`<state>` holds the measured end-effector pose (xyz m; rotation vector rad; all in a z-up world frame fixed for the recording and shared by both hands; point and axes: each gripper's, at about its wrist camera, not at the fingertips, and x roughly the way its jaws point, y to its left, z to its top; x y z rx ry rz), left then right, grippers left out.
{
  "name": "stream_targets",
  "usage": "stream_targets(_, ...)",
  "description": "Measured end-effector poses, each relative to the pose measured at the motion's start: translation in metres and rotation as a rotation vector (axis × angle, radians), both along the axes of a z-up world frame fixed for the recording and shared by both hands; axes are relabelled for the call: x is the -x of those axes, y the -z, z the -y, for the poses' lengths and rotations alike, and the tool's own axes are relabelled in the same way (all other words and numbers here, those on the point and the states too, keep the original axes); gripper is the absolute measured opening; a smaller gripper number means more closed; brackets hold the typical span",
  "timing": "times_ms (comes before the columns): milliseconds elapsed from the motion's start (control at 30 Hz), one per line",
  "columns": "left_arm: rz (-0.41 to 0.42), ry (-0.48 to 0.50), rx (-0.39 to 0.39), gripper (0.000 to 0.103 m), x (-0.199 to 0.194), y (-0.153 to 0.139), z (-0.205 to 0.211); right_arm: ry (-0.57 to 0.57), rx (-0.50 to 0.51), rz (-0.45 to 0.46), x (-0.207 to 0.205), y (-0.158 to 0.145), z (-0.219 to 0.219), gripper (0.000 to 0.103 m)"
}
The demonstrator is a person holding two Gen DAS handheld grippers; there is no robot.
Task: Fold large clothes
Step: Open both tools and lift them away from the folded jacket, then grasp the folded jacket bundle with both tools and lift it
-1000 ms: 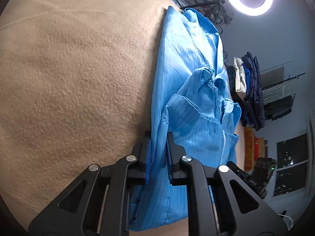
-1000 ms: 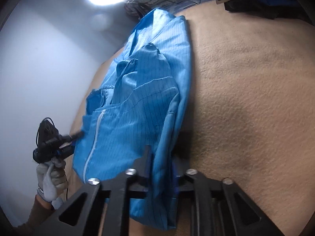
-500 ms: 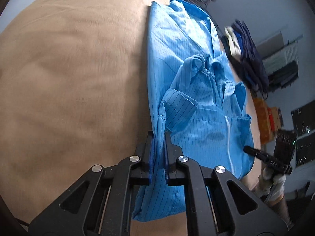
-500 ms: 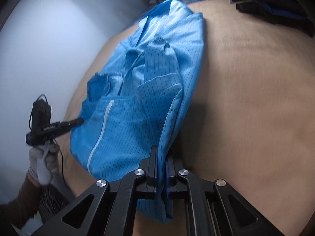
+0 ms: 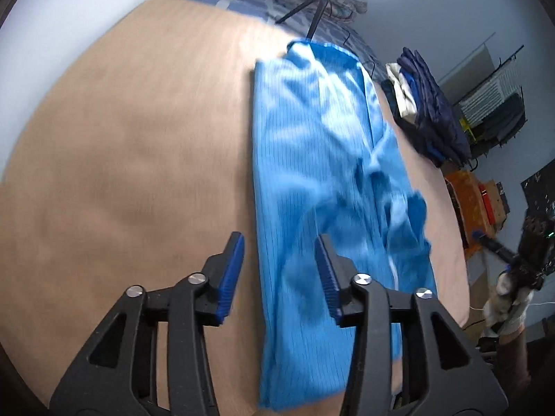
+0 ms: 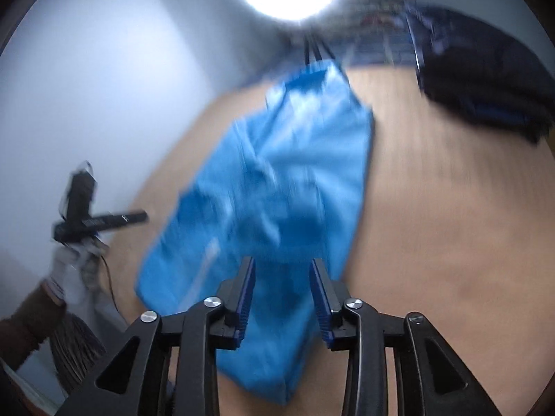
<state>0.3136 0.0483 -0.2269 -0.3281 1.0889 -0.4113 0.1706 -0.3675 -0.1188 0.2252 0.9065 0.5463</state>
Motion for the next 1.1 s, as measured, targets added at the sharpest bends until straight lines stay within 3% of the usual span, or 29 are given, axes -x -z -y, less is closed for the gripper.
stream_targets(67, 0.018, -0.015, 0.029, 0.047, -0.035, -0.003, -0.001, -0.005, -0.047, 0.025, -0.025, -0.014, -0.003, 0.047)
stream_targets(233, -0.004, -0.071, 0.140, 0.054, -0.124, 0.016, -0.004, -0.052, -0.179, 0.025, -0.116, -0.026, -0.036, 0.051)
stream_targets(433, -0.045, -0.132, 0.281, 0.054, -0.204, 0.050, -0.008, -0.071, -0.177, -0.029, -0.221, -0.005, -0.098, 0.052)
stream_targets(633, -0.066, -0.093, 0.301, 0.054, -0.239, 0.075, 0.002, -0.013, -0.132, -0.070, -0.311, 0.037, -0.141, 0.052)
stream_targets(800, -0.041, -0.050, 0.329, 0.054, -0.246, 0.080, 0.010, 0.038, -0.119, -0.125, -0.362, 0.074, -0.163, 0.052)
stream_targets(867, -0.034, -0.024, 0.337, 0.043, -0.248, 0.080, 0.015, 0.049, -0.157, -0.141, -0.377, 0.086, -0.169, 0.052)
stream_targets(900, -0.035, -0.018, 0.335, 0.032, -0.248, 0.082, 0.016, 0.052, -0.163, -0.145, -0.383, 0.091, -0.174, 0.052)
stream_targets(1000, -0.033, -0.014, 0.328, 0.012, -0.248, 0.088, 0.019, 0.067, -0.143, -0.165, -0.399, 0.108, -0.187, 0.052)
stream_targets(1033, -0.032, -0.015, 0.335, 0.010, -0.248, 0.089, 0.019, 0.071, -0.161, -0.170, -0.401, 0.112, -0.188, 0.047)
stream_targets(1067, -0.023, -0.014, 0.344, 0.008, -0.248, 0.088, 0.019, 0.073, -0.186, -0.178, -0.403, 0.115, -0.188, 0.030)
stream_targets(1100, -0.011, -0.011, 0.353, 0.007, -0.246, 0.087, 0.017, 0.078, -0.210, -0.182, -0.404, 0.116, -0.188, 0.022)
